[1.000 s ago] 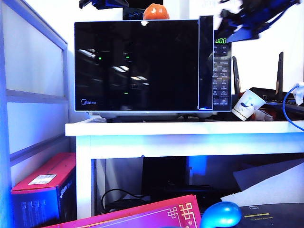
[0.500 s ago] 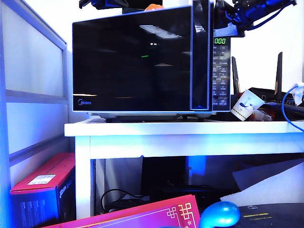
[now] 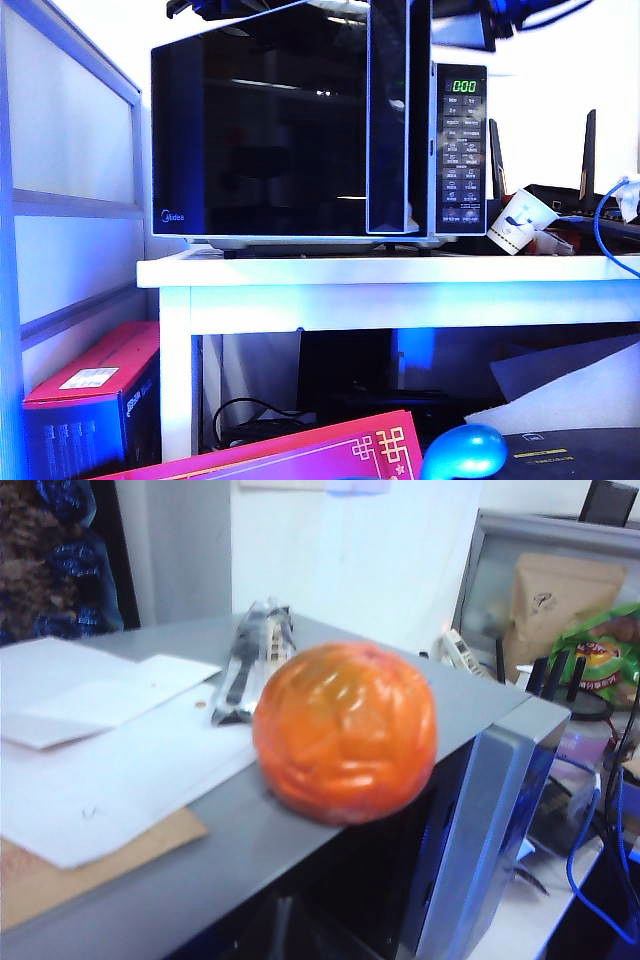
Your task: Open the microwave door, place the orange inside the microwave, then close the microwave door.
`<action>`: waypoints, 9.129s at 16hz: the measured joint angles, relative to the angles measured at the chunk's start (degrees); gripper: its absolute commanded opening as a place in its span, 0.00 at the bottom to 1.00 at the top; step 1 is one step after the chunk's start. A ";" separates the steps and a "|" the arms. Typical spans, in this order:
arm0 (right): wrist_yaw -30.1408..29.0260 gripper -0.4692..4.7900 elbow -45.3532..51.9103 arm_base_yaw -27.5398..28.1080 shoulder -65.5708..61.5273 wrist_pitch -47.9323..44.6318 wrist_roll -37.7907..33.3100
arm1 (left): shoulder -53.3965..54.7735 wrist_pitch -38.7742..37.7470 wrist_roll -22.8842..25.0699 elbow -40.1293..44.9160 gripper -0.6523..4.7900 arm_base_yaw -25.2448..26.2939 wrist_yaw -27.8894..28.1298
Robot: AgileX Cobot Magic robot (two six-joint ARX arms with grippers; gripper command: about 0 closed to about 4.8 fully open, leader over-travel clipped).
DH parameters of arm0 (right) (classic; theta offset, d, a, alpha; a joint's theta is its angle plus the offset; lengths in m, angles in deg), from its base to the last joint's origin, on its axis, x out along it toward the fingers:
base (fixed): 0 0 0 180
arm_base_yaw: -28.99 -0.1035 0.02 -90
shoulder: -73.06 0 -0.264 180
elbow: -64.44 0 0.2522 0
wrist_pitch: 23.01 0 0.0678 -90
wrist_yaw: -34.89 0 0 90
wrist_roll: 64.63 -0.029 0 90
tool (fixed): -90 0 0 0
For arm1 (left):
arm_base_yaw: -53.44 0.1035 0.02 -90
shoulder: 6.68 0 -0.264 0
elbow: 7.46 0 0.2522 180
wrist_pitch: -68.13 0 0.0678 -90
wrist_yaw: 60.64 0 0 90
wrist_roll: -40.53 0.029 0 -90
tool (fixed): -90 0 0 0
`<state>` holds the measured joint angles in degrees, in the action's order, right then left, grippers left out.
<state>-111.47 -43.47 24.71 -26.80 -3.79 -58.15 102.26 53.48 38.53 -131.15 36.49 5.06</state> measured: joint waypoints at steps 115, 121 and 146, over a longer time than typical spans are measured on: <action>40.33 0.56 -21.27 -16.55 -33.64 -16.35 7.96 | -4.26 -25.33 17.66 -0.96 0.11 -0.04 -2.10; 41.35 0.56 -21.51 -16.87 -38.42 -22.43 7.76 | -4.31 -25.49 17.64 -0.96 0.11 -0.09 -2.12; 42.32 0.56 -48.15 -17.81 -56.39 -22.21 1.73 | -4.52 -27.67 17.66 -1.27 0.11 -0.11 -2.29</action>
<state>-69.15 -91.62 6.90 -83.19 -26.00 -56.42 97.74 25.81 56.19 -132.42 36.38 2.77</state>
